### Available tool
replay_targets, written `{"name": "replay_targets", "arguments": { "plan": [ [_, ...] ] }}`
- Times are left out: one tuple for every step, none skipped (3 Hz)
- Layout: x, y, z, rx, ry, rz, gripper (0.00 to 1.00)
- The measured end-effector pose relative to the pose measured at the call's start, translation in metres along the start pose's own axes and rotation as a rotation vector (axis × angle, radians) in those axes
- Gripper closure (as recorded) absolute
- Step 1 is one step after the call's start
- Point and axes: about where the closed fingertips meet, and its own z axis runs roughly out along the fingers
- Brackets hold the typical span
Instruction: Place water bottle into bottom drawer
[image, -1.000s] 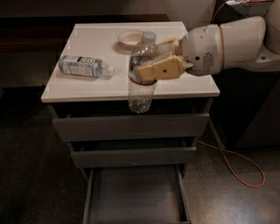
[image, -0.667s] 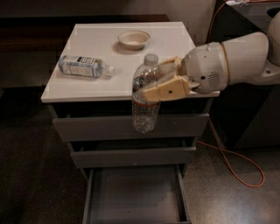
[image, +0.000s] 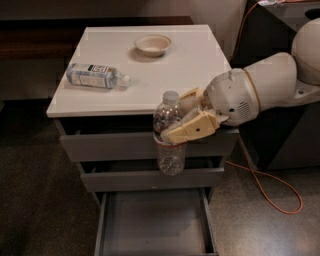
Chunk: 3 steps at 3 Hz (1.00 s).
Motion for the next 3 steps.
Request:
{"name": "replay_targets", "arguments": {
  "plan": [
    [0.0141, 0.0086, 0.005, -0.047, 0.063, -0.028, 1.0],
    [0.0151, 0.0095, 0.0053, -0.051, 0.069, -0.03, 1.0],
    [0.0231, 0.0107, 0.0126, -0.057, 0.071, -0.03, 1.0]
  ]
}}
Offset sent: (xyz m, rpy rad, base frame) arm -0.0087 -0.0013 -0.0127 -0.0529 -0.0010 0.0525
